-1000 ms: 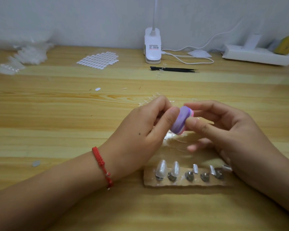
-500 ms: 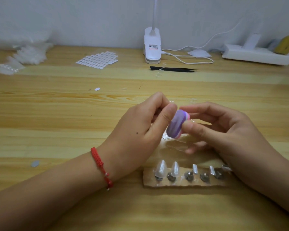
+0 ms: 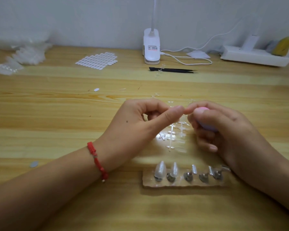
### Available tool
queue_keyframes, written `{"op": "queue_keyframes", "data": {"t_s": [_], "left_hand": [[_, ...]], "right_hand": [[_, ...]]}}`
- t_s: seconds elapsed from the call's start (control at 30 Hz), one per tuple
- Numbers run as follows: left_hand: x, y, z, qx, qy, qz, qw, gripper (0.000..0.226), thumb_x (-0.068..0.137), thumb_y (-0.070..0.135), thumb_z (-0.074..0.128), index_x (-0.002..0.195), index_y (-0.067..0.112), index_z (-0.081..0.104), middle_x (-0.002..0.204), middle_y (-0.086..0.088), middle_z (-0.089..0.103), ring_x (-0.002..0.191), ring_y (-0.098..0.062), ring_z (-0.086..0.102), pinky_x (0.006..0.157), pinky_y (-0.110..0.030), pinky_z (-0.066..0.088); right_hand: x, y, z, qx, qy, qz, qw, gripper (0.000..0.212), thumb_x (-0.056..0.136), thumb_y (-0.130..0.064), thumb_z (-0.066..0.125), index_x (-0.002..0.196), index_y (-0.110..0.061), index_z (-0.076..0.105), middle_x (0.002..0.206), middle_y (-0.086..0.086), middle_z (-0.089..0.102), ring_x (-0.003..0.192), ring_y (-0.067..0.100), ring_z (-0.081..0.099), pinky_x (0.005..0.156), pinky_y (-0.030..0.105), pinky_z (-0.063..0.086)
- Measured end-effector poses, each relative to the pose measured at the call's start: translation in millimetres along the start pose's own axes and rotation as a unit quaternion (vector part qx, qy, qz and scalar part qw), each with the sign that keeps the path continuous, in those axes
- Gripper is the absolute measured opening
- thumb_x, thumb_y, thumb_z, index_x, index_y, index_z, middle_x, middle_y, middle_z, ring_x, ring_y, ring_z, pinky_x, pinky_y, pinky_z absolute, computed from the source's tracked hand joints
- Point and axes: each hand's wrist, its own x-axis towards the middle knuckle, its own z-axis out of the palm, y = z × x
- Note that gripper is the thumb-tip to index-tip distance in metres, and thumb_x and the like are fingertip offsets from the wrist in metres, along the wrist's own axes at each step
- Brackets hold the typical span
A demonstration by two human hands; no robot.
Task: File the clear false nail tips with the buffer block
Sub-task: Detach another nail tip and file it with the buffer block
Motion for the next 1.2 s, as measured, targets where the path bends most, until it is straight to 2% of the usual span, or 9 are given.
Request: {"op": "queue_keyframes", "data": {"t_s": [0.1, 0.23, 0.37, 0.5, 0.63, 0.77, 0.9, 1.0, 1.2], "left_hand": [[-1.0, 1.6, -0.1, -0.003, -0.008, 0.003, 1.0, 0.023, 0.071, 0.043, 0.064, 0.061, 0.023, 0.069, 0.047, 0.014, 0.036, 0.04, 0.001, 0.032, 0.043, -0.005, 0.026], [-0.4, 1.7, -1.1, -0.008, -0.011, -0.001, 1.0, 0.025, 0.069, 0.044, 0.067, 0.068, 0.019, 0.073, 0.054, 0.005, 0.041, 0.043, 0.0, 0.032, 0.045, -0.006, 0.027], [-1.3, 3.0, -1.8, -0.01, -0.021, -0.004, 1.0, 0.021, 0.065, 0.04, 0.073, 0.074, 0.021, 0.076, 0.057, 0.007, 0.039, 0.046, -0.001, 0.033, 0.048, -0.009, 0.03], [-0.7, 4.0, -2.4, 0.001, -0.003, -0.014, 1.0, 0.019, 0.058, 0.046, 0.073, 0.066, 0.03, 0.075, 0.072, -0.01, 0.05, 0.055, -0.006, 0.038, 0.054, -0.02, 0.036], [-0.1, 4.0, -1.5, 0.003, 0.012, -0.025, 1.0, 0.019, 0.056, 0.049, 0.073, 0.059, 0.031, 0.072, 0.077, -0.017, 0.053, 0.058, -0.009, 0.039, 0.056, -0.022, 0.035], [1.8, 1.3, -2.8, 0.001, 0.021, -0.023, 1.0, 0.022, 0.061, 0.045, 0.071, 0.07, 0.026, 0.077, 0.072, -0.01, 0.051, 0.06, -0.004, 0.042, 0.056, -0.015, 0.035], [1.8, 1.3, -5.1, -0.009, 0.023, -0.026, 0.999, 0.028, 0.067, 0.044, 0.067, 0.083, 0.022, 0.078, 0.075, -0.015, 0.053, 0.056, -0.001, 0.041, 0.054, -0.01, 0.034], [2.0, 1.0, -4.7, -0.018, 0.035, -0.028, 0.999, 0.025, 0.069, 0.041, 0.067, 0.079, 0.021, 0.076, 0.066, -0.001, 0.046, 0.05, 0.0, 0.037, 0.05, -0.008, 0.032], [2.2, 0.2, -4.4, -0.037, 0.05, -0.031, 0.998, 0.025, 0.068, 0.042, 0.065, 0.074, 0.018, 0.071, 0.065, -0.004, 0.042, 0.051, -0.004, 0.032, 0.047, -0.012, 0.028]], "right_hand": [[-3.2, 0.9, 0.7, -0.076, 0.005, -0.018, 0.997, 0.029, 0.066, -0.051, 0.073, 0.08, -0.025, 0.072, 0.056, -0.006, 0.041, 0.046, 0.007, 0.034, 0.04, 0.013, 0.031], [-4.0, -1.4, 2.6, -0.087, 0.013, -0.018, 0.996, 0.024, 0.074, -0.048, 0.072, 0.076, -0.024, 0.071, 0.054, -0.007, 0.038, 0.043, 0.005, 0.034, 0.039, 0.013, 0.031], [-4.8, -1.4, 2.7, -0.076, 0.02, -0.013, 0.997, 0.022, 0.076, -0.046, 0.073, 0.072, -0.024, 0.07, 0.058, -0.002, 0.035, 0.047, 0.007, 0.031, 0.039, 0.015, 0.03], [0.2, -3.6, -1.5, 0.128, 0.032, 0.033, 0.991, 0.015, 0.073, -0.031, 0.066, 0.072, -0.018, 0.073, 0.067, 0.003, 0.043, 0.05, 0.009, 0.031, 0.037, 0.018, 0.031], [0.9, -6.2, -4.8, 0.25, 0.027, 0.046, 0.967, 0.031, 0.07, -0.019, 0.048, 0.085, -0.006, 0.071, 0.071, 0.007, 0.049, 0.052, 0.013, 0.041, 0.043, 0.024, 0.044], [1.2, -4.6, -6.2, 0.215, 0.012, 0.045, 0.976, 0.034, 0.081, -0.019, 0.053, 0.108, -0.003, 0.068, 0.079, 0.009, 0.06, 0.071, 0.015, 0.062, 0.062, 0.029, 0.057], [0.0, -4.2, -6.3, 0.177, 0.0, 0.034, 0.984, 0.035, 0.075, -0.017, 0.06, 0.106, -0.009, 0.073, 0.087, 0.009, 0.07, 0.075, 0.013, 0.065, 0.068, 0.027, 0.058], [-0.7, -2.9, -4.2, 0.142, -0.006, 0.02, 0.99, 0.037, 0.07, -0.02, 0.065, 0.105, -0.014, 0.075, 0.09, 0.009, 0.072, 0.079, 0.014, 0.067, 0.069, 0.025, 0.057], [-2.4, -0.8, -2.5, 0.091, -0.024, 0.002, 0.996, 0.037, 0.069, -0.028, 0.07, 0.105, -0.025, 0.076, 0.098, 0.007, 0.076, 0.09, 0.015, 0.071, 0.073, 0.021, 0.056]]}}
